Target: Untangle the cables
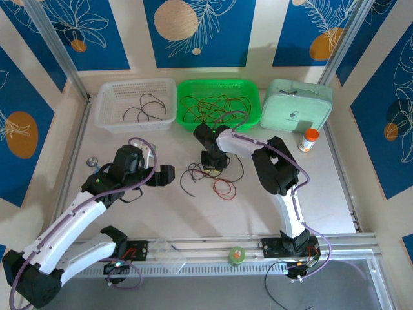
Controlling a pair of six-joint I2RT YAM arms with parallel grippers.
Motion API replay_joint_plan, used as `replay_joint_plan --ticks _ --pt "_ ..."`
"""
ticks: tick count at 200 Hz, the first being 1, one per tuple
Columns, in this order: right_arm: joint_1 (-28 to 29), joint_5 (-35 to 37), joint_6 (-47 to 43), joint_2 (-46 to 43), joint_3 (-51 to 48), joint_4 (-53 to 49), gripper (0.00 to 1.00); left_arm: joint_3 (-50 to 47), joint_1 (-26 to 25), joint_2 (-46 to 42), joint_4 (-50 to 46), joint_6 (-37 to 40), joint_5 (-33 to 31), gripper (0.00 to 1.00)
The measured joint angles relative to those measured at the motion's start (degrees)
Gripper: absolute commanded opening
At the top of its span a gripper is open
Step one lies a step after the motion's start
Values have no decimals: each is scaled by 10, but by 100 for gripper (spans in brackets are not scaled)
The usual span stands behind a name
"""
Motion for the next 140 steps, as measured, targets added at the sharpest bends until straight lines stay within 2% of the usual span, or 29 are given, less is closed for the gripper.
replay_joint_plan --ticks 14,68,101,140 --pt "0 8 -1 1 1 -8 0 0 -2 0 0 -2 0 100" --pt "8 19 -16 -17 5 16 0 0 -28 25 0 -6 0 100" --pt "22 38 -51 -134 22 19 0 -9 -59 58 10 -20 -1 100" --pt "22 64 -113 -262 124 17 0 -17 -93 92 32 -34 -5 100"
